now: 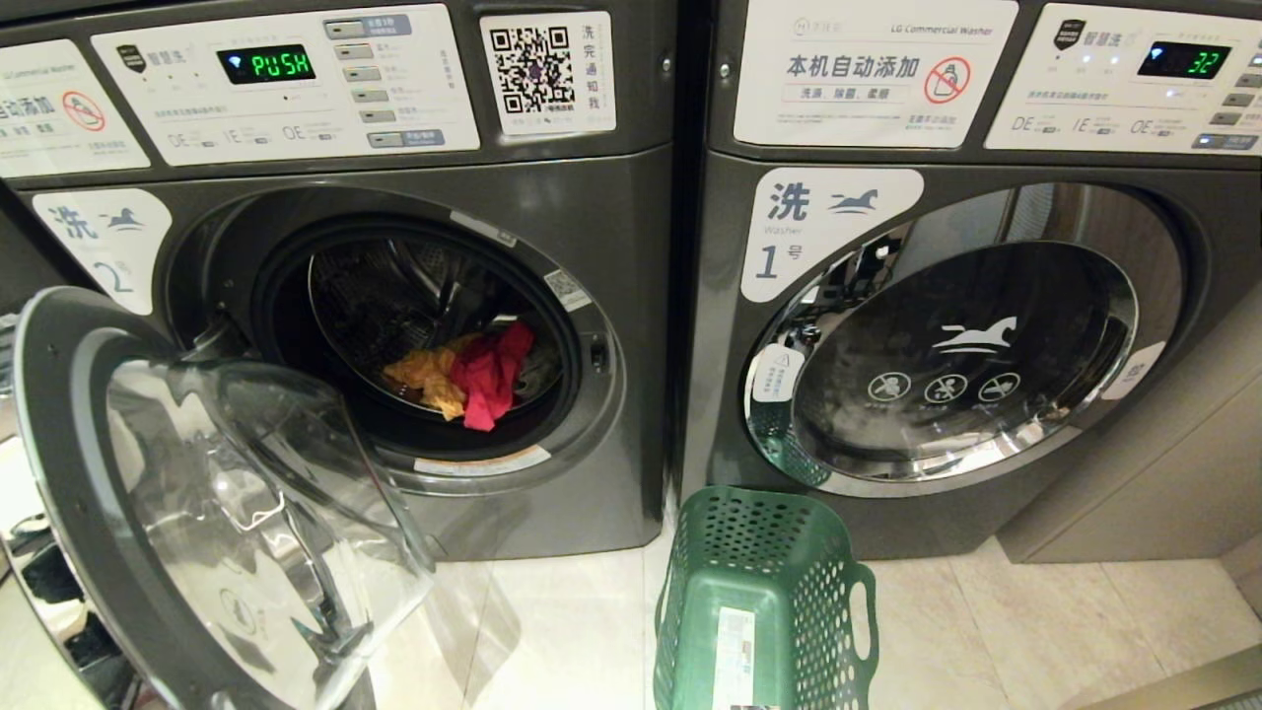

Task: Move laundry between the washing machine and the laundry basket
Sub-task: Open the lid of the washing machine

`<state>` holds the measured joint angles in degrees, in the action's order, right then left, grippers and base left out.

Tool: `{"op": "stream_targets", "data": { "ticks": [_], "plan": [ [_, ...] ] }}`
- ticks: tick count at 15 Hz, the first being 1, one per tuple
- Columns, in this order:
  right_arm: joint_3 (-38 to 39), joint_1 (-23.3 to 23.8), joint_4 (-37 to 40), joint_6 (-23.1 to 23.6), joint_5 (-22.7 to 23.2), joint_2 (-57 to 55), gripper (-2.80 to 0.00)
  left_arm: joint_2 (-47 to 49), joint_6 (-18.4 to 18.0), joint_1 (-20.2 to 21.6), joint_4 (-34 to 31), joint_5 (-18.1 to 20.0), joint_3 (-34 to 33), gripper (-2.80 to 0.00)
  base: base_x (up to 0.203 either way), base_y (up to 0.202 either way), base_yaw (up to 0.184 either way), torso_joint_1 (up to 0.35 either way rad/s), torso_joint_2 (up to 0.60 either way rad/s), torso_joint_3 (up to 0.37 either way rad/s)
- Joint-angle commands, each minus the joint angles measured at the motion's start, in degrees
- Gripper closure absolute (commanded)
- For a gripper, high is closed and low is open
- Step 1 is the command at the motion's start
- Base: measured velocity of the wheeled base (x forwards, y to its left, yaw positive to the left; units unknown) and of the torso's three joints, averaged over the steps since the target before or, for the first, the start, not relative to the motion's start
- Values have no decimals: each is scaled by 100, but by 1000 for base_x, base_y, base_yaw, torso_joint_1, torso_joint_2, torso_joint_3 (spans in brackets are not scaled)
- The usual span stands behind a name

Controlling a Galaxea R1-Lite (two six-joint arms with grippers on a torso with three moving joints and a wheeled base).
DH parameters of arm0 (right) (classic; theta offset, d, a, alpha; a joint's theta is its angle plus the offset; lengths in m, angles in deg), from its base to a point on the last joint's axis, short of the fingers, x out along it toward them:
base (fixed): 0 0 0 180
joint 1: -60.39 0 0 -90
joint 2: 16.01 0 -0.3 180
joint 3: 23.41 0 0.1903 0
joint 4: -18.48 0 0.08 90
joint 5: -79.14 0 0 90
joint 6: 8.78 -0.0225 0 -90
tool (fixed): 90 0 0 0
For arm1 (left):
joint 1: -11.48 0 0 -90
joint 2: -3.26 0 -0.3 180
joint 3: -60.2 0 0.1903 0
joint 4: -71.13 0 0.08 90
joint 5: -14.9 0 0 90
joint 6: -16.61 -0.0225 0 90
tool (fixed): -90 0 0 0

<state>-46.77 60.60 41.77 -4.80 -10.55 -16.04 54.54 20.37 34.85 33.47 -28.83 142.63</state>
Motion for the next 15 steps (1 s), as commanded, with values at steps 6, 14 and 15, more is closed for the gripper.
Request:
{"op": "stream_targets", "data": {
  "ticks": [6,14,15],
  "plan": [
    [0,-3,-1,6,5,-6,0,1582,-686,-2100,-2615,-3443,2380,0,0,0,0,0,0,0],
    [0,-3,-1,6,5,-6,0,2724,-470,-3389,-4026,-5435,3075,0,0,0,0,0,0,0],
    [0,-3,-1,6,5,-6,0,2781,-434,-3431,-4035,-5754,3075,0,0,0,0,0,0,0]
  ]
}}
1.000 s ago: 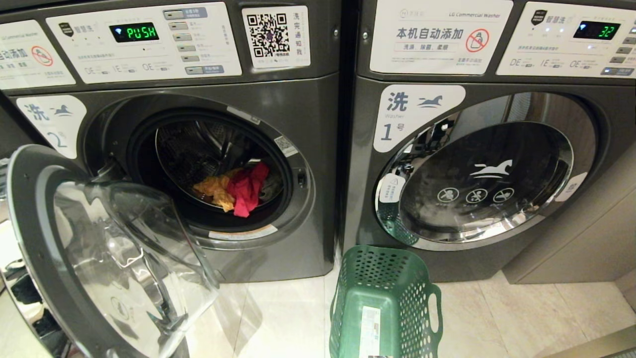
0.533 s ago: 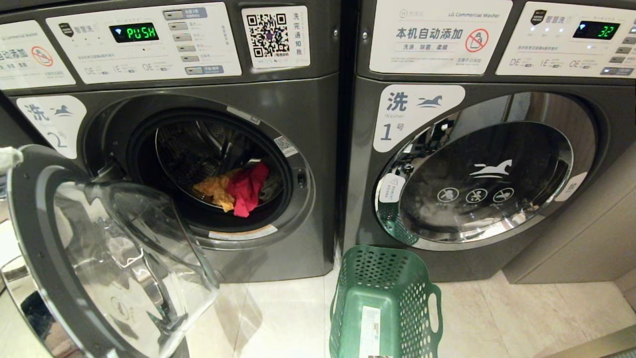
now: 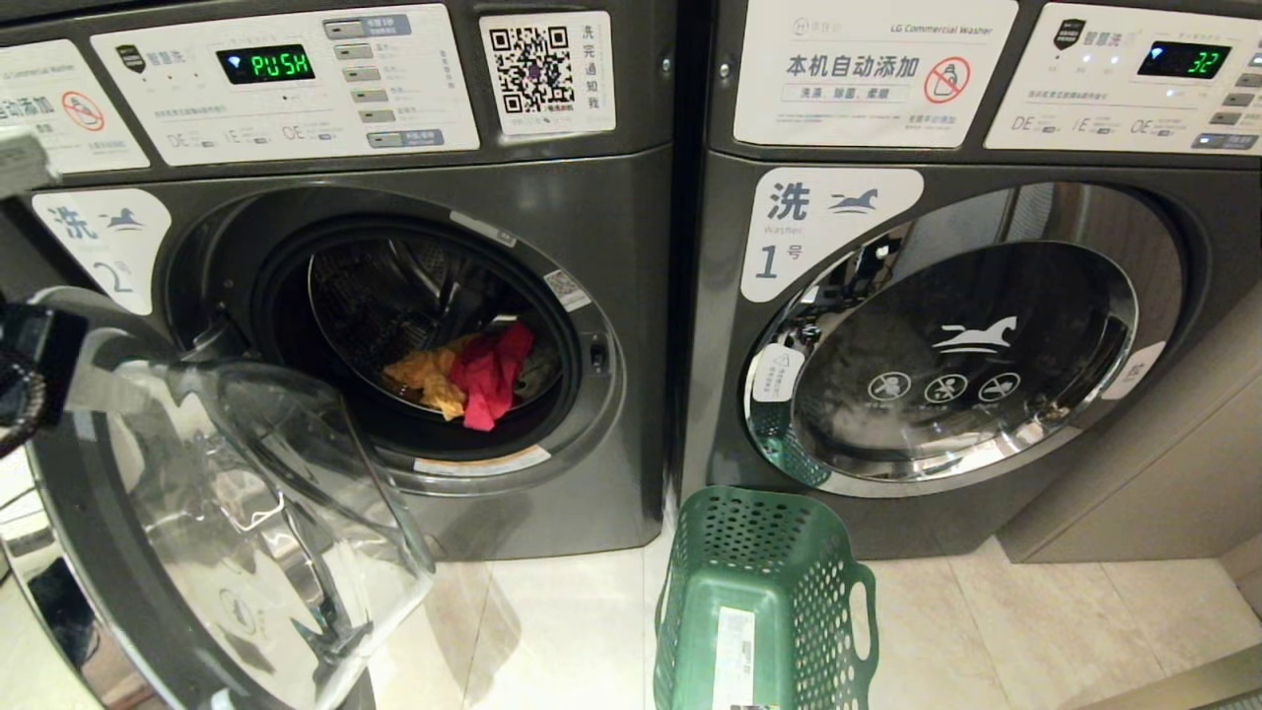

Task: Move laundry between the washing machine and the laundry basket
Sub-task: Open the lid of the washing machine

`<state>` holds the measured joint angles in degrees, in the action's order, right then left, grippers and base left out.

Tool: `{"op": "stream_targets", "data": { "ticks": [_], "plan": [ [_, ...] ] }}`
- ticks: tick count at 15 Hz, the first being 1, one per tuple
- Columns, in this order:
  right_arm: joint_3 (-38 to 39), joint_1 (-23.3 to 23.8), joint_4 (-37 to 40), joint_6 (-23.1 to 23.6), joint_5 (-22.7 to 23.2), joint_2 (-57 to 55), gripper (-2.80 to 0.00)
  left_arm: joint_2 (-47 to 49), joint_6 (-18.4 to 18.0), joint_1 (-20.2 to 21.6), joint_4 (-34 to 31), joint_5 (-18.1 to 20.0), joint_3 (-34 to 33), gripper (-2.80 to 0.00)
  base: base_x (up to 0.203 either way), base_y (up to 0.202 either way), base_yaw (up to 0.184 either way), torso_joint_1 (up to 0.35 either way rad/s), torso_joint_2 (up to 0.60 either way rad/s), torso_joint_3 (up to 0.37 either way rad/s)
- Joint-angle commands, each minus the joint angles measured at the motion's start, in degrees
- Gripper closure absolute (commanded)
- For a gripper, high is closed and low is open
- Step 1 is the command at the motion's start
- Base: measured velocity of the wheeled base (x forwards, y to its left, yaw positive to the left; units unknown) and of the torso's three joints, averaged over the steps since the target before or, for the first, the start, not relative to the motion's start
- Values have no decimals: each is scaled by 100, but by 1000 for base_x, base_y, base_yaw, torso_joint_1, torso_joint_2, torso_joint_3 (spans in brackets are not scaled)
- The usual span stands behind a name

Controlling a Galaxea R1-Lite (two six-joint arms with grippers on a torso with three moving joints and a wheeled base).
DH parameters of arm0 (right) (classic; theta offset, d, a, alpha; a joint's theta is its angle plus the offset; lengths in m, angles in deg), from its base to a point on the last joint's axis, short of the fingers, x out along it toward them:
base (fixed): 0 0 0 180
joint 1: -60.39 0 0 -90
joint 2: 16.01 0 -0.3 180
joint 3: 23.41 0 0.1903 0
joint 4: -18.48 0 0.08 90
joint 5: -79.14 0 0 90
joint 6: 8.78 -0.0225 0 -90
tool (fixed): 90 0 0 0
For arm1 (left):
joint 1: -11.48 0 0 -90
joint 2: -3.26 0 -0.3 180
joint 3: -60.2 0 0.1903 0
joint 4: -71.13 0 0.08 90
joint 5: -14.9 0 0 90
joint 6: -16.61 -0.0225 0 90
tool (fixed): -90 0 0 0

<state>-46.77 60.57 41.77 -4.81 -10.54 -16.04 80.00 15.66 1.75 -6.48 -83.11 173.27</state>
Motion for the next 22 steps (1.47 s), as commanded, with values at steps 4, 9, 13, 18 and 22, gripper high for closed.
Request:
{"op": "stream_targets", "data": {
  "ticks": [4,9,13,18,22],
  "plan": [
    [0,-1,-1,7,4,-6,0,305,69,-179,-209,-864,-95,0,0,0,0,0,0,0],
    [0,-1,-1,7,4,-6,0,331,87,39,-580,-1282,-102,0,0,0,0,0,0,0],
    [0,-1,-1,-1,4,-6,0,322,96,365,-584,-1291,-188,0,0,0,0,0,0,0],
    [0,-1,-1,-1,4,-6,0,269,128,1469,-554,-1746,-340,0,0,0,0,0,0,0],
    [0,-1,-1,2,4,-6,0,204,149,2738,-471,-2346,-577,0,0,0,0,0,0,0]
  ]
}}
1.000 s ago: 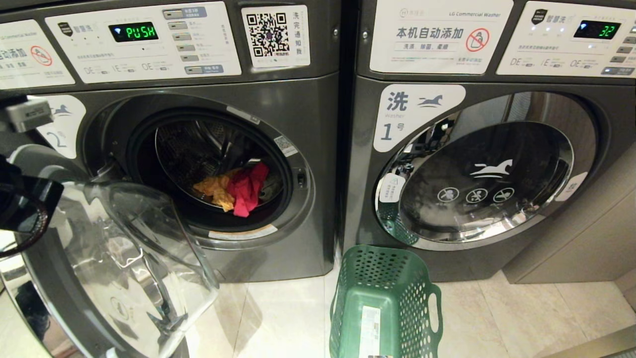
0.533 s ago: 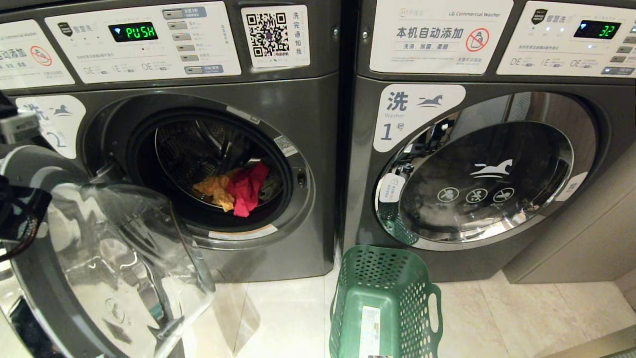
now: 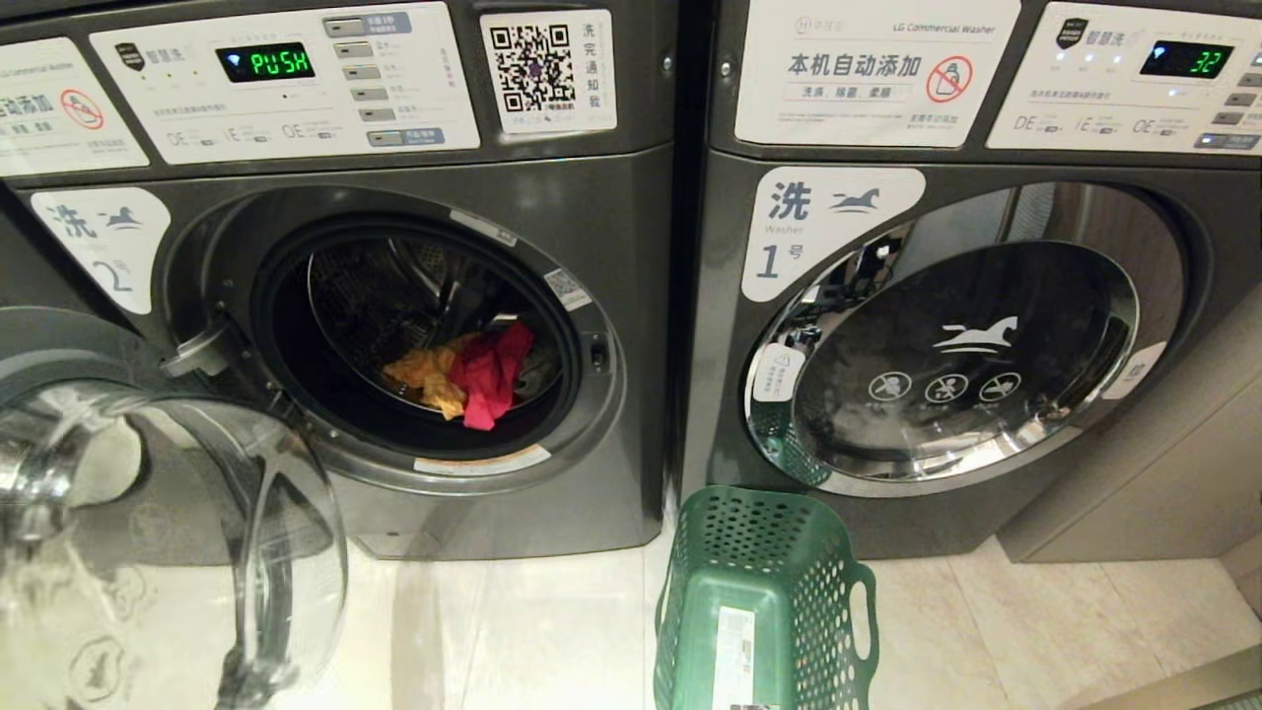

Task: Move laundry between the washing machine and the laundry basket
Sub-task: Open the lid of the washing machine

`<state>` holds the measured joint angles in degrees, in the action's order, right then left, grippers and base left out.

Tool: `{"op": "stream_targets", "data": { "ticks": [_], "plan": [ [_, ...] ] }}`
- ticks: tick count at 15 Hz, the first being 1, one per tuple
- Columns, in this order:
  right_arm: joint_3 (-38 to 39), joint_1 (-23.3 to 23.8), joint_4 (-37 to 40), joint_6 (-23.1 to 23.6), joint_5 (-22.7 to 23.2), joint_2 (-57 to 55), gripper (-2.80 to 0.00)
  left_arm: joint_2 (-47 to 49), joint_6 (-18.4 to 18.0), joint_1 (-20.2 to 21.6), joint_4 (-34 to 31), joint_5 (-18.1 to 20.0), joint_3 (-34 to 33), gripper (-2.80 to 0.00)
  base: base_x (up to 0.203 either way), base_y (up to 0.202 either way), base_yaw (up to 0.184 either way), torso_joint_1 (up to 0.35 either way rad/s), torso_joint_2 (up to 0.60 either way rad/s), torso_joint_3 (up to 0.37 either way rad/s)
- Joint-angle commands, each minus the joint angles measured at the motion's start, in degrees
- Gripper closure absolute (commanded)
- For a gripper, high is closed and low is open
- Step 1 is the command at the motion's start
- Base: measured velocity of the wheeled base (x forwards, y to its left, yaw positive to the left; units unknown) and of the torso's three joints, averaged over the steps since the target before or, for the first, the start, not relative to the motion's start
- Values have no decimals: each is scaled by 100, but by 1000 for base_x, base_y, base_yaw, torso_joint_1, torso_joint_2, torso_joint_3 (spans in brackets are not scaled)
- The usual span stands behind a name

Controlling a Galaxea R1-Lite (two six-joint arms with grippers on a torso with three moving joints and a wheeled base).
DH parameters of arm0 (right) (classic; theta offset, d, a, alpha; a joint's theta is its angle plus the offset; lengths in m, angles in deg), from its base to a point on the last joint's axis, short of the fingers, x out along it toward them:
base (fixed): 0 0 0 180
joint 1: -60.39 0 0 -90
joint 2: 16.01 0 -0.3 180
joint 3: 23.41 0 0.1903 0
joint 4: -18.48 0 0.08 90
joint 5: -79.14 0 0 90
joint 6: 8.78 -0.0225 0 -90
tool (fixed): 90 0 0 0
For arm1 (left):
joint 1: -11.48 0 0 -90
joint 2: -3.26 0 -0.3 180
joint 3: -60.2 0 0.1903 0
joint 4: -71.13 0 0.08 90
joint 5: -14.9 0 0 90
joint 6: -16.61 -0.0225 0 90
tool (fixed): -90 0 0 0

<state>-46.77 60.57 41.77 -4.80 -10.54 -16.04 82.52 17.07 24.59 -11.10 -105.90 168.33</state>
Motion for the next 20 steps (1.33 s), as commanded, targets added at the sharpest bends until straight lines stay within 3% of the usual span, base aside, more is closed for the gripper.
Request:
{"op": "stream_targets", "data": {
  "ticks": [1,5,9,12,14,20],
  "plan": [
    [0,-1,-1,-3,3,-6,0,-21,28,834,38,-110,-138,0,0,0,0,0,0,0],
    [0,-1,-1,6,3,-6,0,393,57,2269,594,-112,-266,0,0,0,0,0,0,0],
    [0,-1,-1,-2,3,-6,0,1034,60,3211,2102,-100,-267,0,0,0,0,0,0,0],
    [0,4,-1,2,3,-6,0,1593,59,3513,2559,128,-125,0,0,0,0,0,0,0],
    [0,-1,-1,4,3,-6,0,1912,61,3582,2789,431,129,0,0,0,0,0,0,0],
    [0,-1,-1,6,3,-6,0,2511,54,3596,3670,839,1039,0,0,0,0,0,0,0]
  ]
}}
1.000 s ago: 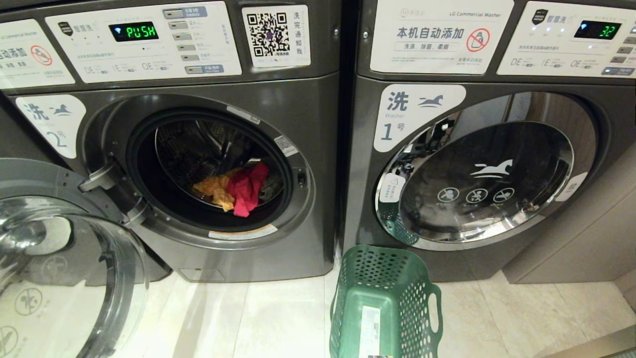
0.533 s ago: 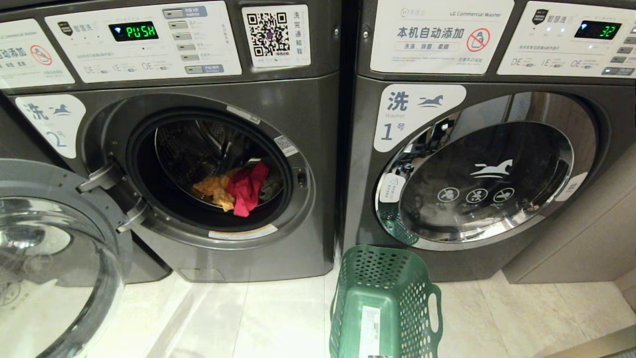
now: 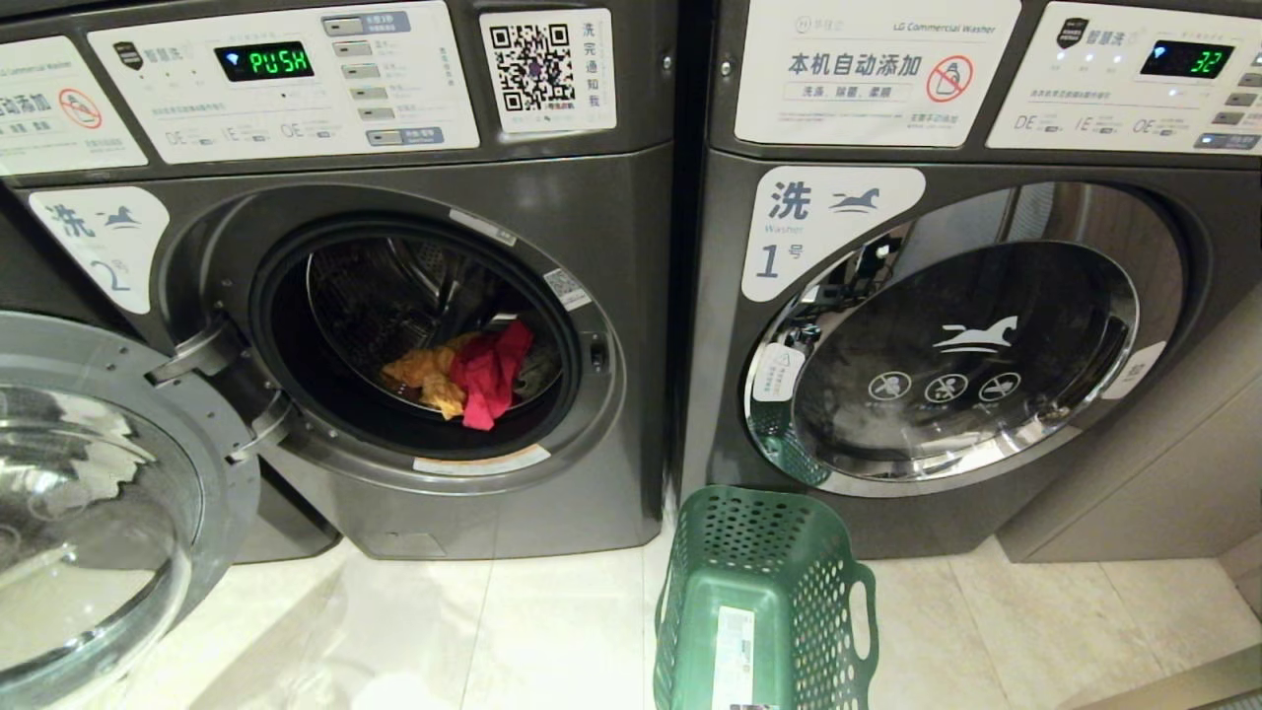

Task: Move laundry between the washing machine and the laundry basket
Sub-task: Open the lid of the washing machine, then pick a cloth and place it into the basket

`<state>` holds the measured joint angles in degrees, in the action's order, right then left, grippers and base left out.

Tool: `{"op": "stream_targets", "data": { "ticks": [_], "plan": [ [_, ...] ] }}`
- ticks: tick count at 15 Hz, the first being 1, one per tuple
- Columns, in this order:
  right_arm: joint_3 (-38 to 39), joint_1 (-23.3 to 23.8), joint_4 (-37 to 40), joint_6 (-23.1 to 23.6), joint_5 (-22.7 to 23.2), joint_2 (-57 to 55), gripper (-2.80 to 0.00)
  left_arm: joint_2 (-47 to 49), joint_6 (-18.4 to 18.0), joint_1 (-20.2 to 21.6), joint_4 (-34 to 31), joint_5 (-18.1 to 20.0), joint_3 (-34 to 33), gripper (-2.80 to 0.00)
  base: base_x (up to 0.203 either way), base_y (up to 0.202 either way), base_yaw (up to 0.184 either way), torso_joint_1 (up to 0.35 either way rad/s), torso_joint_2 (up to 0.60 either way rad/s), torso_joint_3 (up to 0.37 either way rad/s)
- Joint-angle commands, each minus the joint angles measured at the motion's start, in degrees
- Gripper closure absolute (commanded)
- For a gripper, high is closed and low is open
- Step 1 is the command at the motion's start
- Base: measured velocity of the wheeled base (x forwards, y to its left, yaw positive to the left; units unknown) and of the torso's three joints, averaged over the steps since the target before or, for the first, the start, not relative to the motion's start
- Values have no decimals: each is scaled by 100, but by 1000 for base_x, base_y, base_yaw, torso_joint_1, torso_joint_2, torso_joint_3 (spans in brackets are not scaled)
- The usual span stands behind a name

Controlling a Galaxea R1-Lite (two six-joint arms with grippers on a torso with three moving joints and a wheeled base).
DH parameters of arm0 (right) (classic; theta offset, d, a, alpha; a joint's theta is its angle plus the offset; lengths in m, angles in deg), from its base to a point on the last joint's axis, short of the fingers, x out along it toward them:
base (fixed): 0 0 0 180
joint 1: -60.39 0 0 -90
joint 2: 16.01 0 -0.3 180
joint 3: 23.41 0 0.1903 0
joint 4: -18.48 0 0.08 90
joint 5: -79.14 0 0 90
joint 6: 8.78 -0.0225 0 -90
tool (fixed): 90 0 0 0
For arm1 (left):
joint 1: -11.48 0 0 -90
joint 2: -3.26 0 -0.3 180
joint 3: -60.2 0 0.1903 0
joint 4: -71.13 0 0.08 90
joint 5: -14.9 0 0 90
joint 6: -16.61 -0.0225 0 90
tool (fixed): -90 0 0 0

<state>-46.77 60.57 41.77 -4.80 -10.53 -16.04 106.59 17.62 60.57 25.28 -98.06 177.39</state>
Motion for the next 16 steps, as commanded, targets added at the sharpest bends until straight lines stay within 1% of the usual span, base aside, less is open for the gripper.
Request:
{"op": "stream_targets", "data": {
  "ticks": [1,2,4,5,6,7,8,9,10,11,12,13,14,16],
  "plan": [
    [0,2,-1,-1,2,-6,0,-141,-4,-34,39,201,99,0,0,0,0,0,0,0],
    [0,-1,-1,4,2,-6,0,-479,-13,-92,21,360,17,0,0,0,0,0,0,0],
    [0,-1,-1,6,2,-6,0,-1492,-43,-366,-14,839,-337,0,0,0,0,0,0,0],
    [0,-1,-1,2,2,-6,0,-2090,-66,-606,-22,1086,-638,0,0,0,0,0,0,0],
    [0,0,-1,6,2,-6,0,-2776,-135,-965,-17,1318,-1069,0,0,0,0,0,0,0],
    [0,-1,-1,4,2,-6,0,-3458,-216,-1450,3,1497,-1628,0,0,0,0,0,0,0],
    [0,-1,-1,-3,2,-6,0,-4042,-265,-2087,45,1615,-2202,0,0,0,0,0,0,0],
    [0,-1,-1,6,2,-6,0,-4672,-283,-2959,134,1686,-2902,0,0,0,0,0,0,0],
    [0,6,-1,2,2,-6,0,-5336,-291,-3636,273,1708,-3744,0,0,0,0,0,0,0],
    [0,-1,-1,6,2,-6,0,-5936,-300,-4060,418,1708,-4511,0,0,0,0,0,0,0],
    [0,-1,-1,6,2,-6,0,-6495,-309,-4374,561,1707,-5278,0,0,0,0,0,0,0],
    [0,-1,-1,6,2,-6,0,-6998,-319,-4604,689,1717,-5961,0,0,0,0,0,0,0],
    [0,-1,-1,6,2,-6,0,-7425,-341,-4750,813,1767,-6579,0,0,0,0,0,0,0],
    [0,-1,-1,6,2,-6,0,-8064,-475,-4901,1123,1989,-7675,0,0,0,0,0,0,0]
  ]
}}
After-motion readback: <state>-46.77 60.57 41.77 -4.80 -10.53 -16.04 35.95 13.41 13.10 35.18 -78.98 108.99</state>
